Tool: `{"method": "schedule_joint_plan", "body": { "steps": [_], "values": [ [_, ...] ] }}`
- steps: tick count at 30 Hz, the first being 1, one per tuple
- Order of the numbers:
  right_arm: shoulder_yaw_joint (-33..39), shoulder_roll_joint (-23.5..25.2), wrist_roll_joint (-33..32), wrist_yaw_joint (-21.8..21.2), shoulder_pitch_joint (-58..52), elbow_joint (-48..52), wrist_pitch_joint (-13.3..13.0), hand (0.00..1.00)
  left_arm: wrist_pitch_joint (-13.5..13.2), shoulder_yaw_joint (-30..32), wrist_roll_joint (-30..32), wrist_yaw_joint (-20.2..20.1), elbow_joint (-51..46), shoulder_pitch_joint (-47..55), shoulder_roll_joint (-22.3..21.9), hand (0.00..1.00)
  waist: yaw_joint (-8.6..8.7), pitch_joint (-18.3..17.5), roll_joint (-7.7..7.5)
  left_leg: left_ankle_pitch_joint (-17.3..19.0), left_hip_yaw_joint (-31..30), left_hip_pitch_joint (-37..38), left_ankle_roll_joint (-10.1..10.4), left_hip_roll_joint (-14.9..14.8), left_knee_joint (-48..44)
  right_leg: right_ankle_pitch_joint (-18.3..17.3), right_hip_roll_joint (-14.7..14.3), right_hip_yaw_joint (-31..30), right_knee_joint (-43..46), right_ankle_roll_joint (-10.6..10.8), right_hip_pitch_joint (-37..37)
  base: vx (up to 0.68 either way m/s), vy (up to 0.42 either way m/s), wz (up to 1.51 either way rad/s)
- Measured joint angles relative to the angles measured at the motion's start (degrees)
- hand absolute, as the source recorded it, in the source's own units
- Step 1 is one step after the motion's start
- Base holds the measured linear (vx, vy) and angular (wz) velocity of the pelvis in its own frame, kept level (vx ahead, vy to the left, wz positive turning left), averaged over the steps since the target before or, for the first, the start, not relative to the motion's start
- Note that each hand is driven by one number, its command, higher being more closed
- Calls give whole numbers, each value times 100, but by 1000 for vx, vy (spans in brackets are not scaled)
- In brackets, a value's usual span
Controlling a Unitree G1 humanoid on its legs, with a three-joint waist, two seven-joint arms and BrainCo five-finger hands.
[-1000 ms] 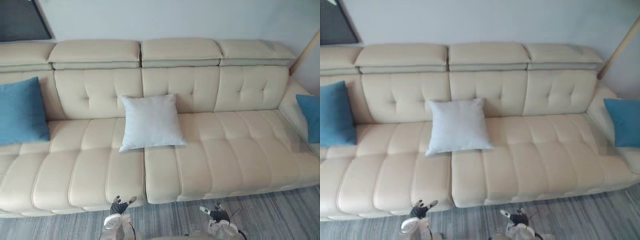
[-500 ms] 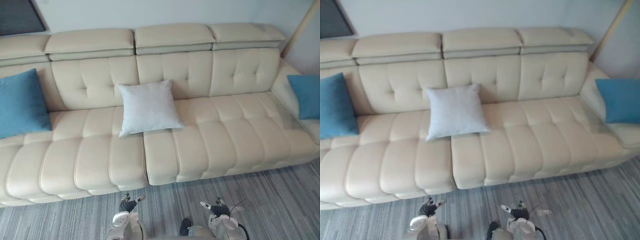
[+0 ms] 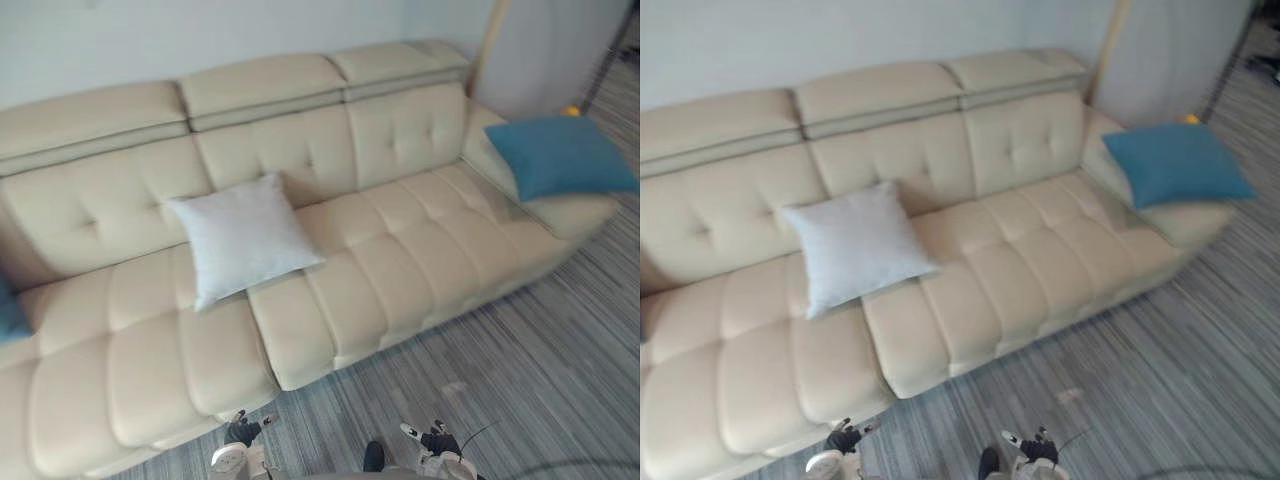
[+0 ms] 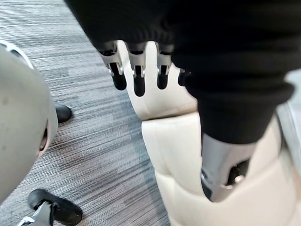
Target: Pick up cushions and gather them together orderly.
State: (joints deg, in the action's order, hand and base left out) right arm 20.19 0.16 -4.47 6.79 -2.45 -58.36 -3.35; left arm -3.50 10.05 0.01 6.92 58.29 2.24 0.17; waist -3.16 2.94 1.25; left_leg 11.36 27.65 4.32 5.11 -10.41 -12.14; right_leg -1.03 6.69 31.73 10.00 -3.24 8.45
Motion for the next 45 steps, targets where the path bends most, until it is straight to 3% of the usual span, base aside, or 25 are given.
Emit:
{"method": "schedule_joint_plan", "body": {
  "steps": [3,5,7,8,9,10,14,16,18,19,20,21,23,27,28,30,31,32,34,35,37,38,39,42,45],
  "values": [
    [126,-266,-10,4,-72,-170,10,0,0,-250,7,-74,92,-100,-24,0,60,17,118,-38,-41,153,56,-48,-277,-218,-134,-509,38,122,-54,146,-71,-72],
    [206,-258,-49,5,-218,-129,2,0,-7,-203,6,-106,61,-160,-49,0,116,125,121,-106,-399,-267,85,-365,-1781,-384,-264,-721,64,90,-214,150,-108,-43],
    [152,-237,-131,17,-162,-104,-5,0,-8,-69,-8,-122,-50,-132,-65,0,55,368,41,-412,-1089,-915,-391,-534,-3361,-596,-350,-1051,51,-37,-464,119,-53,-61],
    [127,-215,-143,23,-160,-105,-3,0,-18,-53,-9,-120,-91,-119,-51,0,19,378,43,-211,-1273,-1090,-312,-483,-3577,-648,-352,-1122,75,-55,-473,141,20,-87],
    [123,-240,-241,52,-134,-104,0,0,-13,-53,-25,-116,-216,-120,-59,0,-20,404,36,322,-1749,-1702,-118,-196,-3576,-731,-367,-1303,26,-20,-538,129,53,-57],
    [132,-237,-243,55,-129,-103,-1,0,-15,-56,-30,-114,-247,-113,-66,0,-24,419,23,354,-1777,-1806,-115,-136,-3435,-737,-367,-1353,7,-13,-570,235,57,-81],
    [156,-189,-253,72,-201,111,-3,0,-104,18,-136,-79,-558,7,-114,0,-196,443,64,124,-2471,-2307,-115,423,-1406,-933,-445,-2011,-11,202,-750,209,119,-94],
    [135,-84,-243,78,-177,154,-12,0,-91,75,-136,-39,-570,161,-110,0,-341,348,188,-9,-2760,-2254,-191,357,-1196,-1008,-631,-2509,39,299,-725,306,229,-162],
    [12,24,-229,96,-199,153,1,0,-83,186,-211,14,-577,293,-52,0,-450,148,-33,-89,-2413,-2116,-111,346,-1242,-1182,-509,-2931,448,496,-563,364,233,-127],
    [-63,117,-220,83,-263,155,-1,0,-77,172,-206,47,-555,288,69,0,-435,46,-284,-25,-2082,-1892,-154,512,-1056,-1378,-211,-2894,1204,817,-204,456,226,-96],
    [-73,173,-220,76,-244,152,-2,0,-58,128,-206,62,-516,274,143,0,-364,45,-392,16,-1850,-1582,-240,615,-865,-1383,90,-2623,2025,1118,136,376,180,-83],
    [-65,181,-222,67,-241,171,-2,0,-49,105,-206,60,-508,271,148,0,-325,45,-390,39,-1808,-1482,-273,627,-816,-1338,176,-2505,2236,1199,226,347,166,-53],
    [-43,150,-126,68,-144,110,-4,0,-9,-123,-242,71,-424,175,156,0,-294,76,-332,76,-1475,-685,-308,619,-262,-1421,763,-1216,2943,930,346,334,114,-45],
    [-17,97,-6,69,178,-37,-4,0,-5,-461,-243,70,-295,49,253,0,-171,190,-135,72,-1229,-242,-303,374,44,-1291,913,133,2168,622,433,330,-37,-32],
    [-18,-24,-5,71,330,-150,4,0,-5,-571,-237,70,-278,-29,281,0,-162,256,-36,61,-1132,-121,-281,288,168,-1060,909,311,1763,591,608,288,-149,-35],
    [-19,-148,2,99,413,-163,1,0,-10,-721,-228,68,-185,-36,394,0,-162,342,-112,21,-1057,58,-207,350,233,-239,921,342,1007,394,704,274,-162,-36],
    [-18,-173,3,107,407,-177,-4,0,-10,-718,-227,69,-157,-52,472,0,-158,374,-215,66,-1091,160,-131,448,225,286,974,214,789,38,765,399,-295,-53],
    [-18,-470,5,119,480,-370,5,0,0,-700,-229,81,-33,-17,344,0,-145,396,109,127,-1215,268,43,191,52,-122,718,155,1029,11,732,335,-254,-53],
    [-11,-547,5,119,467,-407,18,0,-4,-715,-232,91,-26,14,251,0,-108,396,235,103,-1443,-25,83,-60,-748,-320,462,113,874,-26,616,320,-258,-46],
    [-12,-585,5,120,467,-426,20,0,-3,-716,-233,99,-25,24,238,0,-109,400,247,63,-1508,-119,143,-135,-1046,-397,375,89,816,-31,550,370,-329,-43],
    [-192,-590,0,142,468,-605,55,0,-7,-711,-243,163,-38,29,232,0,-80,504,280,-799,-2248,-888,136,-518,-3221,-579,-138,38,385,-188,-120,332,-286,-26],
    [-235,-551,0,162,454,-612,56,0,-17,-693,-258,162,-63,28,226,0,-89,565,228,-782,-2365,-1027,112,-517,-3557,-604,-209,24,309,-227,-246,290,-183,-38],
    [-225,-556,-2,233,500,-629,55,0,-39,-713,-252,166,-188,-22,252,0,-163,625,252,-219,-2534,-1525,104,-273,-4397,-663,-372,-142,73,-317,-556,266,-137,-55],
    [-174,-539,-3,309,612,-625,59,0,-78,-753,-255,175,-364,-109,250,0,-261,778,203,170,-2262,-2116,-90,175,-3574,-687,-445,-364,-236,-273,-918,270,-74,-59],
    [-59,-536,-3,329,609,-529,51,0,-82,-769,-250,180,-409,-68,177,0,-332,771,272,-231,-2196,-2094,-103,582,-849,-788,-515,-663,-330,-52,-1081,298,59,-60]
  ]
}}
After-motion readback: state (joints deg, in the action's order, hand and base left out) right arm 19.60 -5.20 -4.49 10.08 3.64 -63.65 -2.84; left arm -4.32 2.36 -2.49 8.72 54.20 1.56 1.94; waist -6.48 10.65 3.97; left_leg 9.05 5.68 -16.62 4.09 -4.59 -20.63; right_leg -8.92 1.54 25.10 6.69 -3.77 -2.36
